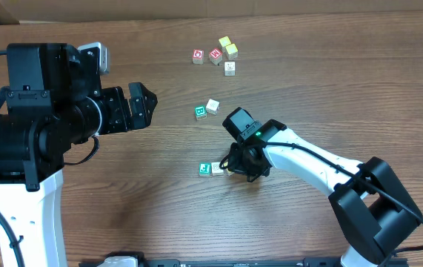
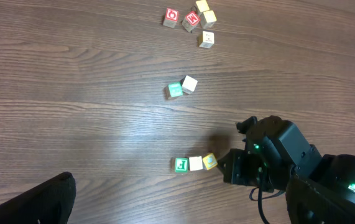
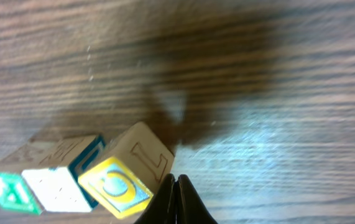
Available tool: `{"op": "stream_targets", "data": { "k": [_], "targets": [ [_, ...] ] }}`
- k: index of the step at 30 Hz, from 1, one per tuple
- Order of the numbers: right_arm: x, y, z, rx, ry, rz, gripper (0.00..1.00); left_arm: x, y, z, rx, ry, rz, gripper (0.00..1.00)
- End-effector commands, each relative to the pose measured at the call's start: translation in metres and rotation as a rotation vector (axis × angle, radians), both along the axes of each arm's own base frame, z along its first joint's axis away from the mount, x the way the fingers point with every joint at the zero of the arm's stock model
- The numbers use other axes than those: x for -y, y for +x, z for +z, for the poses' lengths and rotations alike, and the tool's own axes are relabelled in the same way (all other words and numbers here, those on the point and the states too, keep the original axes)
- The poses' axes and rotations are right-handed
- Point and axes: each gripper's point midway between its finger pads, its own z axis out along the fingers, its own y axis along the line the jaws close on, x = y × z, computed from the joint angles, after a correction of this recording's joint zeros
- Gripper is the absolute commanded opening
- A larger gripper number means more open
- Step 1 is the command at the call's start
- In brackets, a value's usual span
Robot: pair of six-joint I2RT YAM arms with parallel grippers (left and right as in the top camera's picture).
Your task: Flip 5 blocks
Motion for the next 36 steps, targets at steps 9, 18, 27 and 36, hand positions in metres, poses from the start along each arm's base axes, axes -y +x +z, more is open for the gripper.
{"op": "stream_targets", "data": {
  "k": [9,18,27,36],
  "targets": [
    [-0.010,-0.009,0.002,-0.077,0.054,-0.118,0.04,-0.001,-0.001,0.007,0.028,0.003,-0.006,1.00],
    [-0.012,-0.004,0.007,-0.054,0.070,-0.056,0.04,-0.001,-0.001,0.007,0.028,0.003,-0.006,1.00],
    [-0.047,0.036,0.073,0.107,0.156,0.102,0.04,-0.001,-0.001,0.007,0.028,0.003,-0.006,1.00],
    [-0.101,0.014,0.060,0.237,0.111,0.248,0.04,-0.001,-0.001,0.007,0.028,0.003,-0.006,1.00]
  ]
}}
